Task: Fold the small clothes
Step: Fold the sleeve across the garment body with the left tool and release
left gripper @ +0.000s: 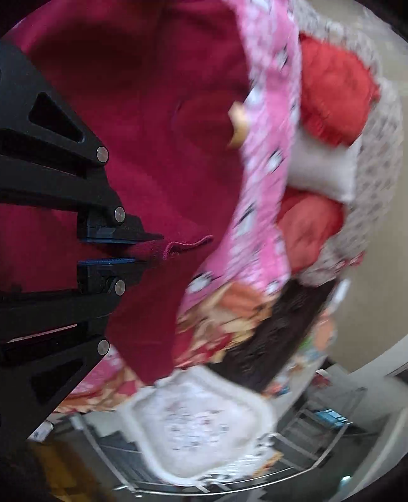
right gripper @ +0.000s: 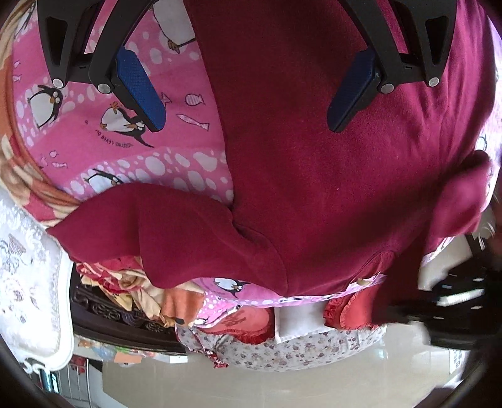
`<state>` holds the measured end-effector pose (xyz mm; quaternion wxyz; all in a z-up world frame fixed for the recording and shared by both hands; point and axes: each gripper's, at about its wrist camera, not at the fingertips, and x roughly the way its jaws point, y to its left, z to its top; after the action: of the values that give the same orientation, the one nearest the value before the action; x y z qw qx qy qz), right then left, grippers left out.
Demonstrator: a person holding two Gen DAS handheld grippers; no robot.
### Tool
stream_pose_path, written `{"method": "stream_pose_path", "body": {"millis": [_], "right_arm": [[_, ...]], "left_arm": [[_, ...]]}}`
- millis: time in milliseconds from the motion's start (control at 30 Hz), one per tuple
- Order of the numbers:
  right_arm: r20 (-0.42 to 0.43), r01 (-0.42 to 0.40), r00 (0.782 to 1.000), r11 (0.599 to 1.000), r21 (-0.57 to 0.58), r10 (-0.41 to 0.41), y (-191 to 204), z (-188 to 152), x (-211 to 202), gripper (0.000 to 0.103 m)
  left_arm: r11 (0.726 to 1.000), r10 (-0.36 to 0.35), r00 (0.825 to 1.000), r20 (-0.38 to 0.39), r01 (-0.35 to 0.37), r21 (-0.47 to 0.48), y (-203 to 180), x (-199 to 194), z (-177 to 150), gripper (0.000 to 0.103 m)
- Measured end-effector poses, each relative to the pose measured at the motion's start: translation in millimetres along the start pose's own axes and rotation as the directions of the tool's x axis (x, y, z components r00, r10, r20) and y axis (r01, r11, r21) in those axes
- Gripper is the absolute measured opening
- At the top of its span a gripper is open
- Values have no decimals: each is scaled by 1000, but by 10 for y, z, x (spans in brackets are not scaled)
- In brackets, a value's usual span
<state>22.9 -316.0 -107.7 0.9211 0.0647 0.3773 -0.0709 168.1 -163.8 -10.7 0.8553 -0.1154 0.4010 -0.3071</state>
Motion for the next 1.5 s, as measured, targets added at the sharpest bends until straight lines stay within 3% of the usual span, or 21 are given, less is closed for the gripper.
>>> {"method": "stream_pose_path", "body": {"millis": [133, 167, 200, 267, 300, 433, 500, 567, 633, 733, 767, 800, 933, 1000, 1100, 1200, 1233, 1333, 1433, 1500], "right_arm": [[-2, -16, 1000, 1000, 15, 16, -28, -3, 4, 102], [-3, -20, 1000, 1000, 18, 20, -33, -2, 7, 102], [-3, -24, 1000, 999, 21, 24, -40, -2, 7, 102], [-2, -30, 1000, 999, 28, 30, -51, -6, 3, 102], [-1, -32, 999, 999, 30, 32, -53, -7, 2, 102], [12, -26, 1000, 999, 32, 26, -52, 9, -44, 102], [42, -31, 999, 999, 29, 29, -44, 77, -165, 101], [122, -70, 990, 997, -33, 74, 57, 258, -335, 101], [140, -114, 981, 985, -129, 132, 234, 435, -373, 97], [57, -233, 966, 947, -219, 251, 562, 770, -142, 68], [18, -270, 960, 938, -216, 280, 625, 833, -29, 54], [-21, -298, 954, 931, -209, 300, 687, 878, 100, 48], [-191, -223, 964, 953, -207, 184, 737, 813, 806, 48], [-143, -233, 969, 942, -241, 203, 715, 754, 819, 48], [-150, -220, 972, 934, -281, 183, 767, 743, 807, 50], [-118, -234, 971, 928, -290, 208, 733, 688, 800, 51], [-107, -240, 970, 927, -288, 218, 703, 682, 803, 51], [-95, -235, 972, 926, -295, 216, 722, 650, 800, 51], [-83, -218, 976, 926, -309, 202, 765, 640, 794, 53], [-80, -213, 977, 926, -312, 198, 768, 614, 761, 54]], "left_arm": [[999, -16, 995, -101, 19, 33, -74, 257, -149, 7], [999, -34, 993, -115, 36, 19, -38, 253, -167, 18], [998, -56, 990, -129, 57, 2, -14, 250, -189, 34], [998, -66, 990, -122, 65, -12, 43, 134, -230, 54], [998, -56, 993, -104, 55, -13, 83, 36, -247, 56], [1000, -6, 998, -67, 5, -13, 348, -365, -385, 57], [996, 94, 996, -9, -94, 11, 538, -630, -507, 57], [971, 236, 968, 87, -237, 7, 806, -900, -617, 57], [936, 349, 931, 107, -342, -84, 1142, -1003, -625, 57], [895, 415, 902, 116, -382, -231, 1539, -1069, -563, 52], [891, 412, 904, 116, -373, -257, 1613, -1056, -546, 52], [886, 407, 908, 101, -365, -287, 1707, -1010, -521, 52], [863, 389, 921, -36, -378, -335, 1960, -648, -518, 52], [869, 393, 919, -27, -381, -315, 1921, -621, -492, 52], [871, 411, 911, -38, -405, -279, 1832, -573, -492, 54], [857, 466, 885, -18, -456, -240, 1649, -637, -477, 54], [855, 485, 874, 37, -465, -230, 1516, -772, -516, 54], [893, 435, 886, 160, -403, -199, 1186, -1076, -702, 54], [917, 394, 899, 190, -372, -142, 1009, -1204, -923, 60], [920, 386, 907, 166, -367, -133, 1056, -1205, -1092, 61]]}}
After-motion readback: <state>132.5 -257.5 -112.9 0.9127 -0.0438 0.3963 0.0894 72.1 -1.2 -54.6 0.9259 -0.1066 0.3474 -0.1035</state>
